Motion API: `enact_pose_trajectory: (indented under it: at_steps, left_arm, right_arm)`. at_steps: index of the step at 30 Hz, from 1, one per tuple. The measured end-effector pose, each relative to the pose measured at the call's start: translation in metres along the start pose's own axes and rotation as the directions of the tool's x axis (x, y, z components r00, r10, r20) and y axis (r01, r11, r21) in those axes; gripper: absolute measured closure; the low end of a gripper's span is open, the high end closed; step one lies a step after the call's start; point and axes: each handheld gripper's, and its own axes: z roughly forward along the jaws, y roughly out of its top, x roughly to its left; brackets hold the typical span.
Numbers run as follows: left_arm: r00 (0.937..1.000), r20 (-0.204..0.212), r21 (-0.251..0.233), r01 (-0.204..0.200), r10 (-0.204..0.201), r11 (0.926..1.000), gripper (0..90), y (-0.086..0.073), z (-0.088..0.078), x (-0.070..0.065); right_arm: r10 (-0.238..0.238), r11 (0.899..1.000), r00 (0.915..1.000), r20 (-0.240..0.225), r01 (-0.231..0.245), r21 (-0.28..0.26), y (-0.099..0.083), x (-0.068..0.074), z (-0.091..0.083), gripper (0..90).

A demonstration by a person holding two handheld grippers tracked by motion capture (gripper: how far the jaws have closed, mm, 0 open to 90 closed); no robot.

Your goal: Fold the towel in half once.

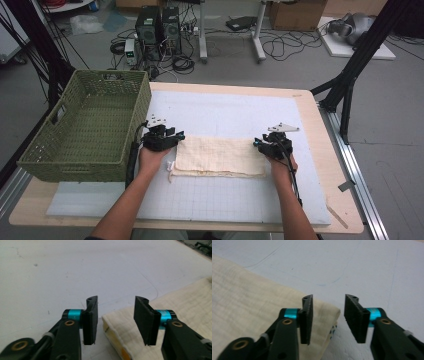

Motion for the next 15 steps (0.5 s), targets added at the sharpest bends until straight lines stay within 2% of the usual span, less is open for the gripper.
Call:
enact_pose_trajectory:
  at_steps: [2, 5, 7, 9, 13, 15]
  left_arm:
    - [0.9998, 0.018, 0.007, 0.001, -0.001, 1.0000, 47.0, -0.004, -0.005, -0.001]
    - [0.9991, 0.040, 0.019, -0.012, 0.011, 0.9997, 46.3, -0.011, -0.014, -0.004]
    - [0.9974, 0.072, 0.058, -0.015, 0.011, 0.9982, 46.1, -0.013, -0.018, -0.006]
    - [0.9969, 0.071, 0.029, -0.037, 0.035, 0.9989, 47.2, -0.015, -0.026, -0.010]
    - [0.9942, 0.089, 0.052, -0.065, 0.060, 0.9965, 48.3, -0.019, -0.034, -0.015]
    - [0.9938, 0.093, 0.053, -0.066, 0.060, 0.9964, 48.5, -0.021, -0.037, -0.017]
  right_arm:
    - [-0.003, 1.000, 0.9999, -0.010, 0.002, -0.021, 0.000, 0.001, -0.007, 55.6]
    - [-0.028, 0.999, 0.9991, -0.032, 0.027, -0.044, -0.001, 0.004, -0.019, 55.6]
    - [-0.039, 0.998, 0.9979, -0.051, 0.037, -0.048, -0.004, 0.007, -0.027, 55.2]
    - [-0.049, 0.998, 0.9963, -0.071, 0.045, -0.054, -0.009, 0.009, -0.035, 54.7]
    - [-0.059, 0.997, 0.9943, -0.088, 0.054, -0.057, -0.021, 0.014, -0.047, 54.7]
    - [-0.059, 0.997, 0.9939, -0.093, 0.054, -0.056, -0.026, 0.016, -0.052, 54.7]
